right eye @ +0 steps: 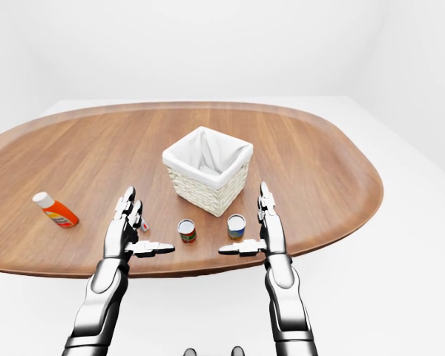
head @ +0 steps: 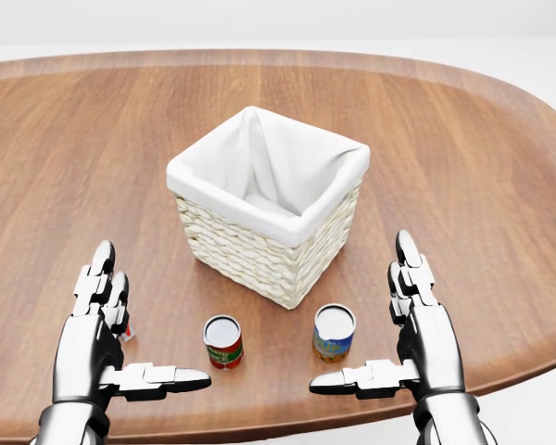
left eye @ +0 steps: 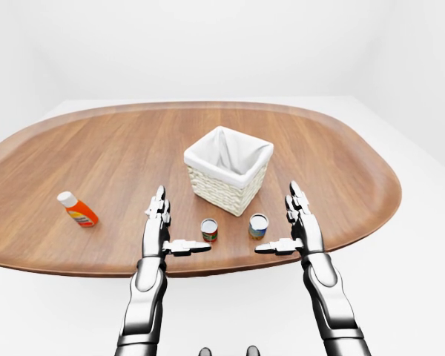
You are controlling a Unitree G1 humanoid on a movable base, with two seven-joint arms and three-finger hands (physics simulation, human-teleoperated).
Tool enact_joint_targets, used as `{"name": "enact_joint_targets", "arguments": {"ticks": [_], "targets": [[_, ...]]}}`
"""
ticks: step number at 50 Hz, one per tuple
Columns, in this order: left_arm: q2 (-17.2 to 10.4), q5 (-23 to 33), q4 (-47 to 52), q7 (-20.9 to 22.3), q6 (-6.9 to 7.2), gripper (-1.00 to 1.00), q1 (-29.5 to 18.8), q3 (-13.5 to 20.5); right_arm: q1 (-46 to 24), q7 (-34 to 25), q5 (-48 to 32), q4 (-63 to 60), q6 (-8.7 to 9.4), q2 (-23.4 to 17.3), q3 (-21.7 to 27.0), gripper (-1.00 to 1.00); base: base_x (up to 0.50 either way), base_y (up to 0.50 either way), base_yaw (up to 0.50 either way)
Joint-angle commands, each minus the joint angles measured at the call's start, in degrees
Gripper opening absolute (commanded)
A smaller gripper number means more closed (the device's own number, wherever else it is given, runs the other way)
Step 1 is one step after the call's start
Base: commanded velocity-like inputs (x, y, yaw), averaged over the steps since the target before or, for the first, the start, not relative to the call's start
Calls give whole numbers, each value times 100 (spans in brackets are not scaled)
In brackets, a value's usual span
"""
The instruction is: Pick up the alphabet soup and the cream cheese box, and put them in the basket.
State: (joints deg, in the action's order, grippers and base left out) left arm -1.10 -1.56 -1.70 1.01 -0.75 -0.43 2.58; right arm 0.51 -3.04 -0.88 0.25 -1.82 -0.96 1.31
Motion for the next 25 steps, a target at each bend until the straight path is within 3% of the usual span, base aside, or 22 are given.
{"name": "enact_joint_targets", "arguments": {"ticks": [1, 8, 12, 18, 20, 24, 25], "targets": [[0, 37, -27, -20, -39, 100, 1, -11, 19, 0, -7, -21, -5, 1, -5, 100, 14, 0, 0], [-2, 25, -69, -17, -53, 100, -17, 1, 23, 0, 1, -36, 1, 3, -2, 100, 15, 0, 0], [7, 18, 55, -27, 38, 100, 16, -9, 3, 0, 8, -3, -10, 2, 5, 100, 14, 0, 0], [0, -4, -59, -19, -47, 100, -18, 11, 4, 13, 11, 0, -24, 4, 9, 100, 14, 0, 0], [5, 24, 90, -38, 45, 100, 30, -15, 11, 16, 13, -34, 2, 4, 6, 100, 14, 0, 0], [5, 35, 46, -39, 18, 100, 13, -14, 2, 19, 14, -13, -12, 2, 10, 100, 14, 0, 0], [1, 33, -44, -35, -45, 100, -13, -3, 7, 20, 16, -33, 5, 3, 10, 100, 14, 0, 0]]}}
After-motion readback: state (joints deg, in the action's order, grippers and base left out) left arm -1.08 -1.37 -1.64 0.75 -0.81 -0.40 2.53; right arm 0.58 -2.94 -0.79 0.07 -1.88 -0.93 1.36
